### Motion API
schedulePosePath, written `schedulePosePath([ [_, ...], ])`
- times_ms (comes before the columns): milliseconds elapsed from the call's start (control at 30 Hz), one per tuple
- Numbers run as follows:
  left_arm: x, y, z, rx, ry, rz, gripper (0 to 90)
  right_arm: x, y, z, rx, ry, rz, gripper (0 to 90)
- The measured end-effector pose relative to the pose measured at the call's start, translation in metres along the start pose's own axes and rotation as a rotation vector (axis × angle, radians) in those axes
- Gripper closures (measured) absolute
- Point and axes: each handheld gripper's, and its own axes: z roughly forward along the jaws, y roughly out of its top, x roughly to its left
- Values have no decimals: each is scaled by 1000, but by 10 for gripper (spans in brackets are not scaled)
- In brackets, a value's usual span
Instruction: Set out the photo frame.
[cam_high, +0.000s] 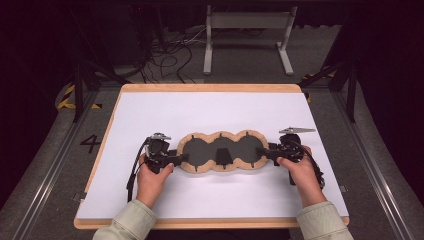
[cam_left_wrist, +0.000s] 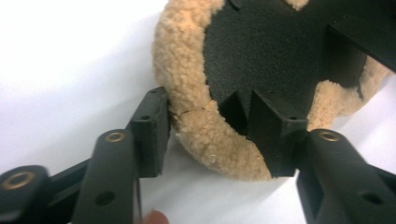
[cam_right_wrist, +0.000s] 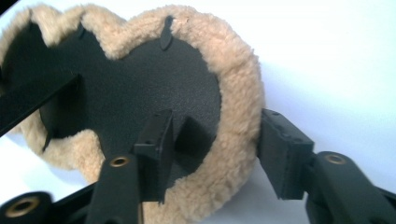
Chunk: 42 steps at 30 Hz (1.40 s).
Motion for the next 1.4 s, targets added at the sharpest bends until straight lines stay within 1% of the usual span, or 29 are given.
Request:
schedulePosePath([
  [67, -3, -2, -3, 1, 8, 21, 527, 3, -2, -6, -2, -9, -38, 543],
  [133, -5, -3, -6, -1, 15, 44, 545, 7, -3, -11, 5, -22, -80, 552],
  [167, -7, -4, -9, -4, 10, 47, 551, 9, -4, -14, 6, -27, -93, 560],
  [200, -7, -4, -9, -4, 10, 47, 560, 9, -4, -14, 6, -27, -93, 560],
  [233, -8, -5, -11, -11, 12, 54, 560, 11, -6, -17, 4, -31, -108, 581],
  [300, -11, -7, -15, -18, 10, 65, 575, 12, -7, -23, -4, -31, -124, 616],
  [367, -15, -10, -20, -22, 13, 87, 576, 14, -10, -28, -10, -34, -143, 634],
  [400, -15, -10, -20, -22, 13, 87, 579, 14, -10, -28, -10, -34, -143, 634],
  [433, -16, -11, -21, -26, 17, 96, 579, 17, -12, -32, -14, -43, -163, 645],
  [500, -16, -15, -26, -23, -3, 102, 594, 21, -14, -37, -17, -51, -185, 648],
  [533, -16, -17, -27, -19, -19, 90, 601, 23, -15, -41, -12, -53, -202, 648],
  [567, -16, -18, -28, -16, -19, 93, 611, 26, -17, -45, -11, -51, -225, 648],
  [600, -16, -22, -30, -8, -31, 100, 613, 28, -17, -48, -6, -51, -227, 648],
  [700, -18, -24, -32, -2, -37, 102, 619, 30, -19, -52, -5, -52, -240, 640],
  [767, -19, -27, -34, 0, -40, 105, 627, 32, -22, -57, 2, -34, -236, 627],
  [800, -20, -29, -35, 3, -44, 109, 627, 32, -22, -57, 2, -34, -236, 627],
  [833, -20, -30, -36, 2, -40, 119, 631, 32, -23, -59, 7, -25, -240, 628],
  [867, -21, -31, -37, 5, -44, 119, 634, 32, -24, -61, 8, -18, -246, 627],
  [967, -21, -35, -38, 17, -59, 138, 646, 35, -26, -69, 37, 11, -243, 623],
  [1000, -21, -35, -38, 17, -59, 138, 647, 36, -27, -72, 52, 23, -241, 620],
  [1033, -21, -36, -38, 24, -63, 156, 647, 36, -27, -72, 52, 23, -241, 620],
  [1067, -20, -36, -38, 28, -78, 195, 636, 38, -27, -77, 80, 38, -258, 609],
  [1100, -20, -36, -38, 28, -78, 195, 628, 38, -27, -77, 80, 38, -258, 609],
  [1133, -19, -36, -38, 34, -100, 209, 628, 40, -28, -79, 94, 42, -264, 605],
  [1167, -19, -36, -38, 33, -108, 212, 619, 41, -29, -81, 109, 49, -279, 599],
  [1200, -19, -36, -39, 35, -111, 219, 617, 41, -30, -82, 117, 55, -282, 593],
  [1300, -18, -38, -41, 42, -124, 236, 617, 42, -33, -85, 129, 77, -254, 580],
  [1333, -18, -40, -42, 41, -132, 230, 619, 41, -34, -86, 140, 85, -255, 584],
  [1400, -18, -43, -43, 43, -133, 248, 630, 42, -35, -87, 160, 93, -260, 585],
])
